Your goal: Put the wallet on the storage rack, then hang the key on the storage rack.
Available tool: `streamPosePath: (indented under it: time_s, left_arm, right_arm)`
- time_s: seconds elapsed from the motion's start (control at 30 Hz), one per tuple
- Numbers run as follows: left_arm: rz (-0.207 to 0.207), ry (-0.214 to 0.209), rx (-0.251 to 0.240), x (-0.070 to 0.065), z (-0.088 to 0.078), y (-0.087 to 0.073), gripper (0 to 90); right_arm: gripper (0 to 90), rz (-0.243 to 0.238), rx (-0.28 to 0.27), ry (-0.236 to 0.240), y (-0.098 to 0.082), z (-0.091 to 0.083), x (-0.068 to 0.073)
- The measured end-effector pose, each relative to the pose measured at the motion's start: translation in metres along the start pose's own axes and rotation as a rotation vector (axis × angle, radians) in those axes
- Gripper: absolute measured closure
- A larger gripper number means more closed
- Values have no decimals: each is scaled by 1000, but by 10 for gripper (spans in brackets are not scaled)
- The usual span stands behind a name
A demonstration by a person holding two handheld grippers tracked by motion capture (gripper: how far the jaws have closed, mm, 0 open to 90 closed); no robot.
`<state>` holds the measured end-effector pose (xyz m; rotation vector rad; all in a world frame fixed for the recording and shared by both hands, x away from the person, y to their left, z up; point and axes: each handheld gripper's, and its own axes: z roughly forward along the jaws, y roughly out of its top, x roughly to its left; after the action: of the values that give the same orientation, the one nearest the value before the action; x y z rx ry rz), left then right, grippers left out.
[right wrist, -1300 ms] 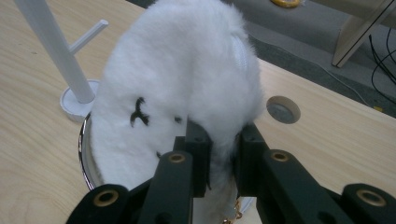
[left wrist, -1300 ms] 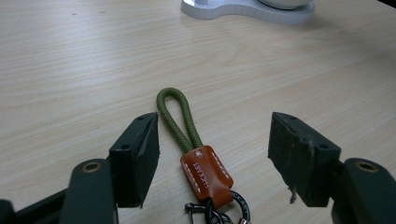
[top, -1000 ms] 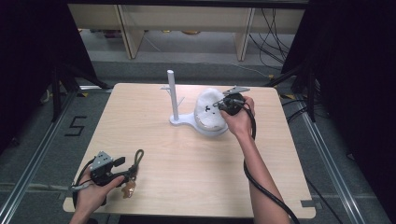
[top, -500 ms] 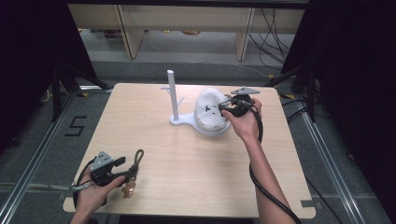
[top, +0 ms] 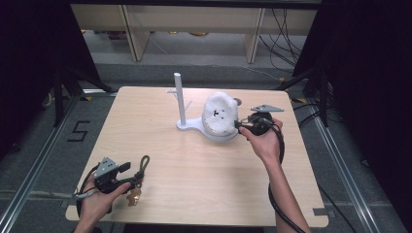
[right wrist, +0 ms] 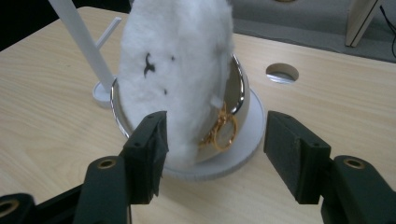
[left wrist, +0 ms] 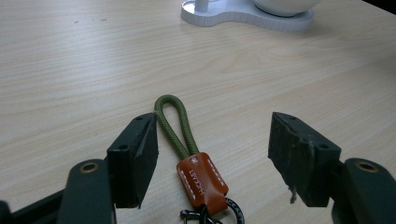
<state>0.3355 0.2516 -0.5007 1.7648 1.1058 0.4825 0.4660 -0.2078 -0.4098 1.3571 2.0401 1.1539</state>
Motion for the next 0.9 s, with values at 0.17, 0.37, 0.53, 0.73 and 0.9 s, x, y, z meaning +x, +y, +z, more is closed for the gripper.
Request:
streamPosePath:
  time_s: [0.17,0.37,0.53,0.73,0.9]
  left_arm:
    - [13,6,7,-1,0,1,333]
    - [3,4,7,0,0,0,336]
    - [14,2,6,-3,1,1,336]
    - [23,-5,10,-7,-1,1,332]
    - [24,-1,15,-8,-1,0,332]
  right_arm:
    - [418,14,10,4,-23,-14,0]
    - [422,40,44,-4,-59,-25,1]
    - [462,77,27,9,-81,-28,4]
    - [467,65,36,2,-91,-31,8]
    - [537,89,66,42,-97,-31,10]
